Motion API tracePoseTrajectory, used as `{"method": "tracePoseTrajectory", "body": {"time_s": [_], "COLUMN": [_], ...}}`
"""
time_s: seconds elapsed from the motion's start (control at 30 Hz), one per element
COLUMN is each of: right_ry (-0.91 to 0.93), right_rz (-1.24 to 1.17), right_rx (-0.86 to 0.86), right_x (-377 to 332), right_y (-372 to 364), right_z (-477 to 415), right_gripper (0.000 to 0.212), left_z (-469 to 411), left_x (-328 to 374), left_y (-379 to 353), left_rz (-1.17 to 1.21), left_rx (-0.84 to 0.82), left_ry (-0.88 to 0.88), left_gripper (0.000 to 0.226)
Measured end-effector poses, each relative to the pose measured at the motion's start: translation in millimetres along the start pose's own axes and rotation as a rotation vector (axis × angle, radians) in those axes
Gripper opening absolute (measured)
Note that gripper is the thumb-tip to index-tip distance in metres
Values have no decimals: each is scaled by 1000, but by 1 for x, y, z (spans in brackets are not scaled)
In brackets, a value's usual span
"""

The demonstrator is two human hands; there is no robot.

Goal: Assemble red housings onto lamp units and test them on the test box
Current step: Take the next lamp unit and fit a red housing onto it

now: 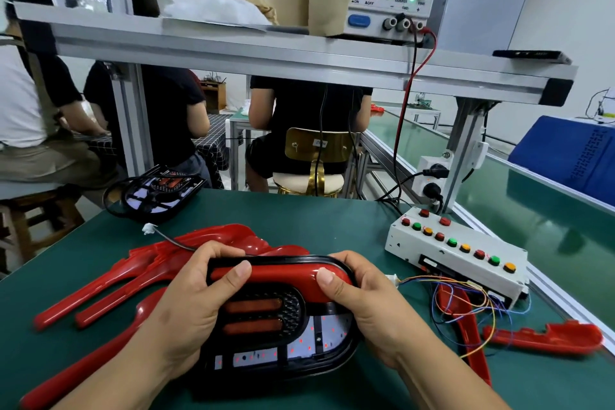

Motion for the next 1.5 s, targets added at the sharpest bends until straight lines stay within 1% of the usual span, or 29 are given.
{"method": "tracePoseTrajectory", "body": {"time_s": [0.13,0.23,0.27,0.37,0.43,0.53,0.63,0.7,0.77,0.93,1.0,1.1,1.13,1.23,1.27,1.3,1.37,1.43,1.5], "right_ry": [34,-17,-49,-135,-177,-226,-220,-213,-218,-201,-164,-101,-101,-118,-113,-100,-80,-72,-91], "right_rz": [128,91,47,-162,-210,-218,-242,-226,-202,-153,-69,216,265,250,243,246,262,282,239], "right_rx": [73,64,27,-130,-131,-94,-88,-62,-50,-2,11,82,102,135,138,138,143,154,149], "right_x": [-1,1,2,5,8,13,10,8,10,9,3,-4,-5,-2,-2,-1,1,4,8], "right_y": [3,1,2,1,2,4,2,-1,-5,5,8,12,12,11,12,12,13,16,16], "right_z": [-2,-5,-5,-2,-1,-3,-3,-3,-6,-5,-2,1,1,-1,-1,-2,-3,-5,-8], "right_gripper": [47,54,53,36,29,22,19,13,11,12,12,21,22,15,12,11,17,32,38], "left_z": [-1,-3,-4,-4,-3,-1,-2,-4,-5,-12,-12,-10,-9,-7,-6,-5,-4,-4,-5], "left_x": [-5,-8,-10,-13,-15,-16,-16,-17,-18,-28,-30,-32,-31,-24,-22,-21,-22,-23,-22], "left_y": [-7,-6,-5,-3,0,2,4,5,9,12,13,11,10,7,4,2,0,0,0], "left_rz": [36,61,62,74,80,112,84,40,10,0,-16,-55,-44,38,57,71,75,26,-16], "left_rx": [21,19,12,-18,-38,-101,-78,-51,-32,-90,-100,-115,-116,-146,-159,-162,-127,-77,-56], "left_ry": [77,174,206,295,324,347,311,276,252,245,223,192,186,177,178,186,211,196,172], "left_gripper": [32,39,41,43,45,48,44,41,40,34,35,38,37,41,39,32,21,20,18]}}
Point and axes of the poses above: each hand's wrist, its own z-axis away from the middle knuckle, its own y-axis out of the back of the hand, x = y × z, the point moved 5 cm from there along -z, towards the middle knuckle, and after that the axes turned 6 degrees about -y, right-handed, at the moved point
